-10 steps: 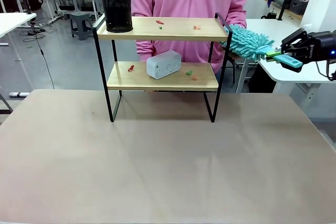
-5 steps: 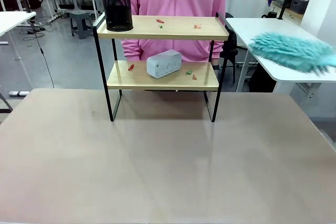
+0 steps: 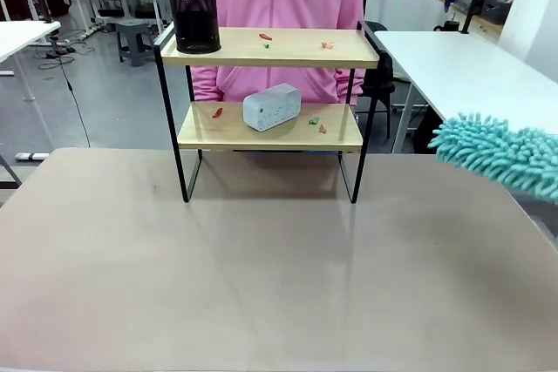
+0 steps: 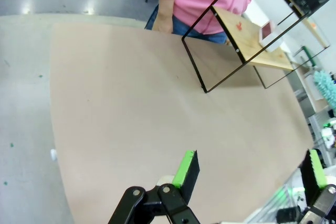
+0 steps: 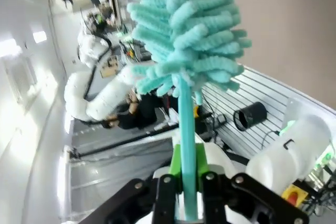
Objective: Clean the shelf.
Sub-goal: Pick up the Duster from the human, then clean the specific tier of the Shelf with the Duster once objects are removed.
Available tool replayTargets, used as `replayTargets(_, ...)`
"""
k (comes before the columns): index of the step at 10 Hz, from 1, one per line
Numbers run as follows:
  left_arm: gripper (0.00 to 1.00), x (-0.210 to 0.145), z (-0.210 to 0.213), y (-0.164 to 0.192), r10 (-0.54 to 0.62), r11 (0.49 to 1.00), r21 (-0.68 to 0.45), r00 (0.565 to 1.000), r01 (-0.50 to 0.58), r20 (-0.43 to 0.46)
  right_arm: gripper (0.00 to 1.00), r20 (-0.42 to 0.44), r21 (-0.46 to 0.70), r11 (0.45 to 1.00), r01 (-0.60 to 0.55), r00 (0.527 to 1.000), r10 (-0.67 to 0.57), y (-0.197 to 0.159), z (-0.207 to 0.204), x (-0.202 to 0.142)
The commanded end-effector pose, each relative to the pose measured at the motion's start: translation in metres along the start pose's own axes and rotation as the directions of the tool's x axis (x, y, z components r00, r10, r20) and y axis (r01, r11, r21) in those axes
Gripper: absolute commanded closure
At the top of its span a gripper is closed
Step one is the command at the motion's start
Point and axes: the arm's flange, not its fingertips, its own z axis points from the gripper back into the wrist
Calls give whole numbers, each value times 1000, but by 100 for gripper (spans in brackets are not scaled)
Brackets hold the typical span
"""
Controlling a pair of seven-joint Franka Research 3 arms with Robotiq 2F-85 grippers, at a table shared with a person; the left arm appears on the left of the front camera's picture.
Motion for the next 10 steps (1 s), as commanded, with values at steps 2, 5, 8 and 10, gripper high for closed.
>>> replayTargets(2,0,1,-1,1,-22,1000,-13,1000,22,17,100,47,24,999,32,998,-34,2,12,3)
replayTargets(5,0,1,-1,1,-22,1000,-13,1000,22,17,100,47,24,999,32,998,-34,2,12,3)
replayTargets(8,0,1,-1,1,-22,1000,-13,1000,22,17,100,47,24,999,32,998,-34,2,12,3)
replayTargets(10,0,1,-1,1,-22,1000,-13,1000,22,17,100,47,24,999,32,998,-34,2,12,3)
